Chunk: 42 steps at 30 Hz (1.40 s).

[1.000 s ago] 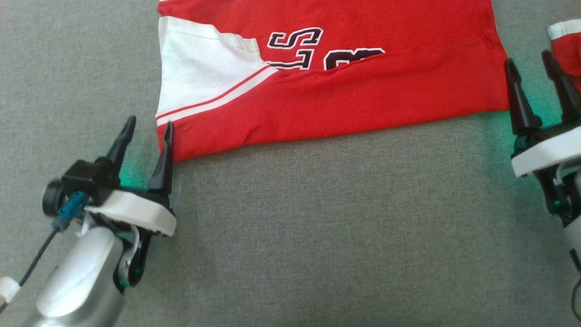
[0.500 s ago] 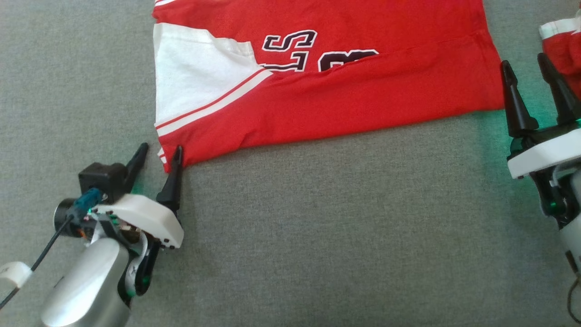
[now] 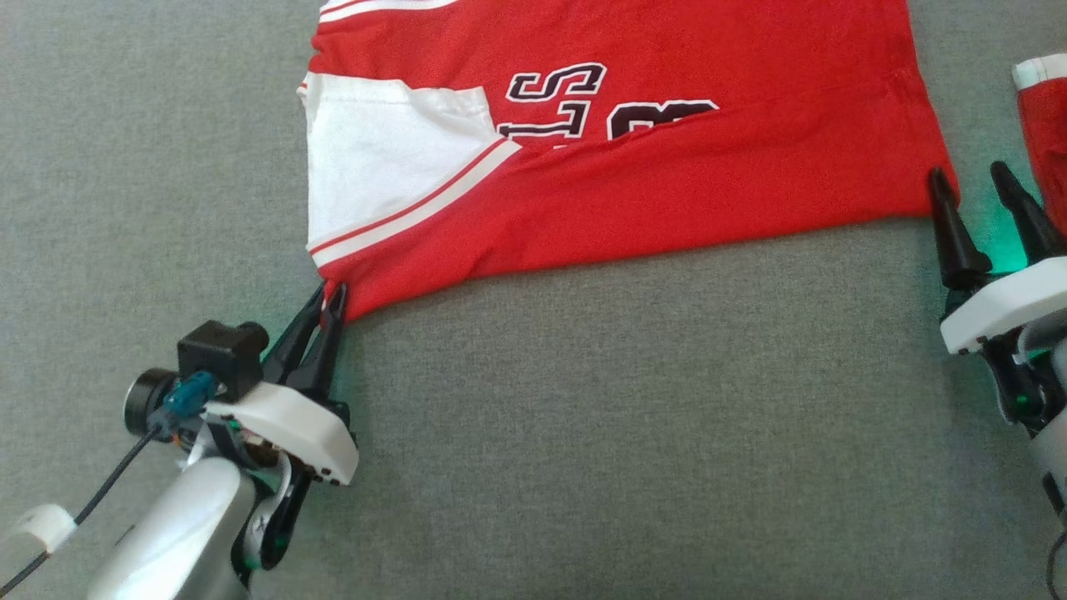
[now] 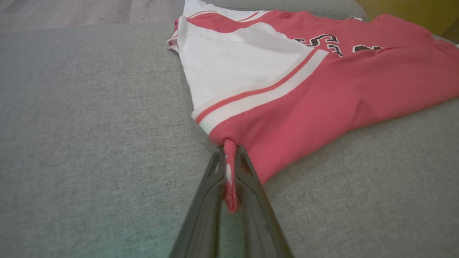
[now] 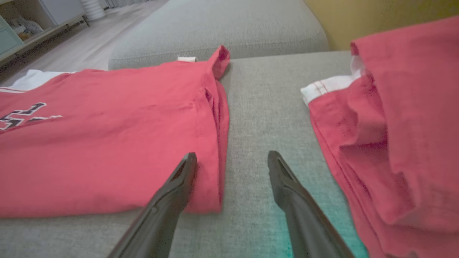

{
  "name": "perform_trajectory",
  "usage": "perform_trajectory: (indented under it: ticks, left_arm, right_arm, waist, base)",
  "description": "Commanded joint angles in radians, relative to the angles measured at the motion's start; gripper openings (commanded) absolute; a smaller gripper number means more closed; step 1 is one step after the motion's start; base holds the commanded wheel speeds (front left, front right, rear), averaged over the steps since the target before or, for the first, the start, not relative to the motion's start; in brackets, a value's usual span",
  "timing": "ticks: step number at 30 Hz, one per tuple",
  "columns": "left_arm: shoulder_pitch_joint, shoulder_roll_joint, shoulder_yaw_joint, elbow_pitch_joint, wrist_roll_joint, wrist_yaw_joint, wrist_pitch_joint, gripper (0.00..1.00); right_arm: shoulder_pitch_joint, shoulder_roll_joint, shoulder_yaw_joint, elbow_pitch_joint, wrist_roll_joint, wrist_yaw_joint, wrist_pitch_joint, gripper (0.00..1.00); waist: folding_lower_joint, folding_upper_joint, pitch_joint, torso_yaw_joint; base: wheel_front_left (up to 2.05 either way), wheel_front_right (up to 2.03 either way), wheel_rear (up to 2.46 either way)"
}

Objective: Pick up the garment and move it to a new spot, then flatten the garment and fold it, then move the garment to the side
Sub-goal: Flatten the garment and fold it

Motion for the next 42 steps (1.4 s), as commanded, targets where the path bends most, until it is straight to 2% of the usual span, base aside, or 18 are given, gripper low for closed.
perform_trajectory:
  ticks: [1,3,4,6,18,25,28,32,39,40,41,42]
  left_arm:
    - [-0.016,0.042,0.038,-0.031,0.008,0.007,-0.015,0.00]
    - [-0.021,0.052,0.040,-0.034,0.017,0.009,-0.021,0.00]
    - [-0.023,0.056,0.042,-0.034,0.020,0.011,-0.027,0.00]
    - [-0.025,0.061,0.043,-0.035,0.025,0.014,-0.032,0.00]
    - [0.051,0.067,0.027,-0.035,0.017,0.023,-0.056,0.00]
    - [0.181,0.083,0.009,-0.090,0.000,0.041,-0.077,0.00]
    - [0.235,0.091,-0.001,-0.124,0.001,0.054,-0.087,0.00]
    - [0.310,0.103,-0.025,-0.153,-0.006,0.060,-0.085,0.00]
    - [0.355,0.119,-0.044,-0.161,-0.032,0.052,-0.052,0.00]
    - [0.355,0.117,-0.042,-0.158,-0.037,0.052,-0.051,0.00]
    - [0.354,0.116,-0.042,-0.155,-0.040,0.052,-0.049,0.20]
    - [0.354,0.115,-0.043,-0.153,-0.043,0.051,-0.046,0.47]
  right_arm:
    - [-0.009,-0.020,0.017,-0.002,0.013,-0.001,0.010,1.00]
    - [-0.013,-0.012,0.032,0.022,0.031,-0.001,0.041,1.00]
    - [-0.014,-0.009,0.042,0.029,0.040,-0.001,0.055,0.78]
    - [-0.016,-0.008,0.062,0.031,0.056,-0.001,0.068,0.00]
    - [0.063,-0.071,0.146,-0.036,0.100,-0.001,0.032,0.00]
    - [0.176,-0.129,0.164,-0.088,0.094,-0.001,0.014,0.00]
    - [0.239,-0.150,0.149,-0.110,0.084,-0.001,0.010,0.00]
    - [0.373,-0.172,0.081,-0.147,0.066,-0.001,0.007,0.00]
    - [0.473,-0.137,0.001,-0.210,0.022,-0.001,0.050,0.00]
    - [0.477,-0.128,-0.012,-0.214,0.016,-0.001,0.056,0.04]
    - [0.481,-0.120,-0.022,-0.218,0.009,-0.001,0.062,0.50]
    - [0.484,-0.111,-0.037,-0.220,0.000,-0.001,0.065,1.00]
  waist:
    - [-0.0001,-0.0001,-0.003,0.003]
    - [-0.0001,-0.0001,-0.006,0.005]
    - [-0.0001,-0.0001,-0.008,0.005]
    - [-0.0001,-0.0001,-0.011,0.004]
    - [-0.0001,-0.0001,-0.102,-0.014]
    - [-0.0001,-0.0001,-0.167,-0.019]
    - [-0.0001,-0.0001,-0.192,-0.017]
    - [-0.0001,-0.0001,-0.226,-0.016]
    - [-0.0001,-0.0001,-0.237,-0.039]
    - [-0.0001,-0.0001,-0.238,-0.043]
    - [-0.0001,-0.0001,-0.239,-0.046]
    - [-0.0001,-0.0001,-0.240,-0.049]
  base:
    - [0.00,0.00,0.00]
    - [0.00,0.00,0.00]
    - [0.00,0.00,0.00]
    - [0.00,0.00,0.00]
    - [0.00,0.00,0.00]
    - [0.00,0.00,0.00]
    - [0.00,0.00,0.00]
    - [0.00,0.00,0.00]
    - [0.00,0.00,0.00]
    - [0.00,0.00,0.00]
    - [0.00,0.00,0.00]
    - [0.00,0.00,0.00]
